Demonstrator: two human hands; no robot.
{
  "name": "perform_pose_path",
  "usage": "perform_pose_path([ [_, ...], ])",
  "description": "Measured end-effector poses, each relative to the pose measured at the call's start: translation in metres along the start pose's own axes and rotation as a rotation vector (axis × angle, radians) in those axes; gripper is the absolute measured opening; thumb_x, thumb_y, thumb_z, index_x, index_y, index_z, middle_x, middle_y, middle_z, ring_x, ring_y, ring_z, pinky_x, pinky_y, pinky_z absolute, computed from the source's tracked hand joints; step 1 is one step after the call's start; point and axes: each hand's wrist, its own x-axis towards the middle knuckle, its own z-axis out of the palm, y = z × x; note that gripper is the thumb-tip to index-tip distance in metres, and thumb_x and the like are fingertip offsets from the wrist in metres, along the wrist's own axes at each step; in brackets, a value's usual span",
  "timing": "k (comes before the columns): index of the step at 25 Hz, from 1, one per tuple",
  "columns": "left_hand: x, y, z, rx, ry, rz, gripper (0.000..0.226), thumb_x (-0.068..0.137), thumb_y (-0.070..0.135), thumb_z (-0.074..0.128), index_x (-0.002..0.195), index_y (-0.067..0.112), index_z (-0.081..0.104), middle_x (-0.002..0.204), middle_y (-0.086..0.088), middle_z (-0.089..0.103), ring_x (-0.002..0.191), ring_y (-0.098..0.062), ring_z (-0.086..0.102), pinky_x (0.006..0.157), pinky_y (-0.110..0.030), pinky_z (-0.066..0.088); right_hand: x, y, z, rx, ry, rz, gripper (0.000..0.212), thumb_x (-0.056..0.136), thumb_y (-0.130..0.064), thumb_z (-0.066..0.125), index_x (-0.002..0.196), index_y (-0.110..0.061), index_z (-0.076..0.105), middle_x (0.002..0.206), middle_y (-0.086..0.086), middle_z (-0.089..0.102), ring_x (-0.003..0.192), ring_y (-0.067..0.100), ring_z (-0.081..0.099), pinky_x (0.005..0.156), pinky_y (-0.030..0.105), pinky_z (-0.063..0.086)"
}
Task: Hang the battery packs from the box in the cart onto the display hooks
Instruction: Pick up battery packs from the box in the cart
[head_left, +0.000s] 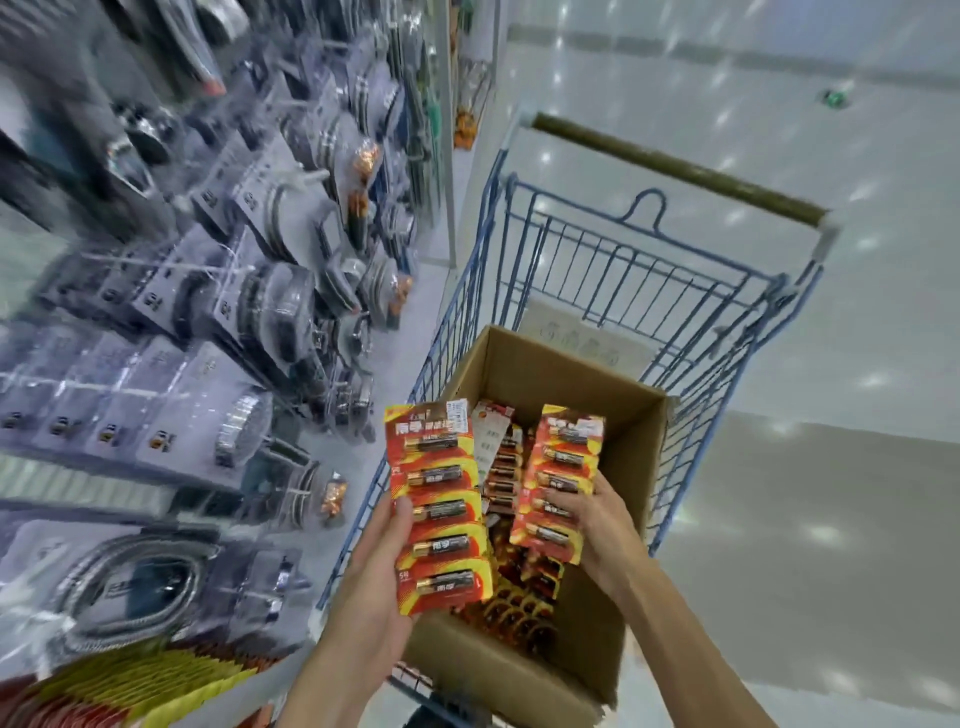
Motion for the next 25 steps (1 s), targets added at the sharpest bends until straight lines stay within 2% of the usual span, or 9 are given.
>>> perform_pose_path([
  [3,-0.032,0.008,-0.002,0.019,-0.02,0.057,0.053,0.094,0.043,0.055,0.144,0.024,0.055,0.122,-0.012,0.076,0.109,-0.036,0.074,0.097,-0.055,0.055,-0.075,-0.019,0.007,0.032,-0.131,-0.124,0.047,0.094,-0.003,0.067,0.134,-0.026,0.057,0.12,0.008,0.075,0.109,0.03,0.074,0.094,0.055,0.057],
  [7,-0.09,0.013,-0.016,-0.02,-0.023,0.183,0.038,0.101,0.037,0.054,0.135,0.024,0.061,0.115,-0.01,0.078,0.101,-0.031,0.077,0.082,-0.046,0.059,-0.153,-0.03,0.024,0.022,-0.334,-0.175,0.044,0.096,-0.01,0.064,0.138,-0.02,0.055,0.126,0.014,0.071,0.115,0.036,0.07,0.094,0.053,0.057],
  [12,-0.172,-0.027,-0.052,-0.185,0.108,0.354,0.039,0.094,0.036,0.062,0.13,0.021,0.067,0.113,-0.011,0.079,0.096,-0.032,0.078,0.066,-0.04,0.065,-0.216,-0.006,0.037,0.014,-0.532,-0.141,0.044,0.099,-0.035,0.053,0.139,-0.017,0.058,0.128,0.019,0.07,0.114,0.038,0.07,0.089,0.05,0.059],
  [16,-0.241,-0.088,-0.072,-0.335,0.237,0.455,0.036,0.091,0.034,0.064,0.124,0.021,0.071,0.111,-0.012,0.079,0.094,-0.034,0.078,0.076,-0.048,0.063,-0.255,0.036,0.039,-0.068,-0.729,-0.115,0.043,0.106,-0.035,0.042,0.138,-0.011,0.059,0.131,0.025,0.066,0.115,0.042,0.068,0.09,0.053,0.059],
  [20,-0.315,-0.141,-0.107,-0.459,0.402,0.563,0.045,0.084,0.036,0.07,0.128,0.025,0.069,0.113,-0.007,0.079,0.095,-0.029,0.078,0.082,-0.044,0.057,-0.305,0.08,0.056,-0.171,-0.928,-0.058,0.045,0.106,-0.035,0.042,0.139,-0.008,0.058,0.126,0.022,0.069,0.106,0.038,0.071,0.086,0.052,0.061],
  [21,-0.331,-0.151,-0.115,-0.472,0.441,0.578,0.04,0.087,0.036,0.07,0.126,0.026,0.069,0.113,-0.005,0.079,0.096,-0.028,0.078,0.082,-0.044,0.057,-0.315,0.089,0.061,-0.207,-0.977,-0.053,0.044,0.106,-0.035,0.043,0.138,-0.009,0.059,0.125,0.021,0.07,0.107,0.037,0.071,0.087,0.053,0.06],
  [23,-0.362,-0.174,-0.134,-0.489,0.515,0.615,0.025,0.097,0.038,0.063,0.119,0.03,0.071,0.11,-0.004,0.08,0.096,-0.027,0.078,0.083,-0.045,0.056,-0.339,0.113,0.074,-0.328,-1.059,-0.046,0.043,0.105,-0.039,0.047,0.138,-0.015,0.061,0.129,0.018,0.07,0.115,0.039,0.069,0.098,0.06,0.054],
  [25,-0.392,-0.191,-0.151,-0.528,0.574,0.671,0.029,0.099,0.04,0.061,0.124,0.029,0.07,0.113,-0.006,0.079,0.101,-0.03,0.077,0.087,-0.048,0.057,-0.361,0.135,0.087,-0.409,-1.107,-0.024,0.041,0.105,-0.04,0.048,0.135,-0.017,0.063,0.129,0.017,0.07,0.116,0.039,0.069,0.099,0.062,0.053],
])
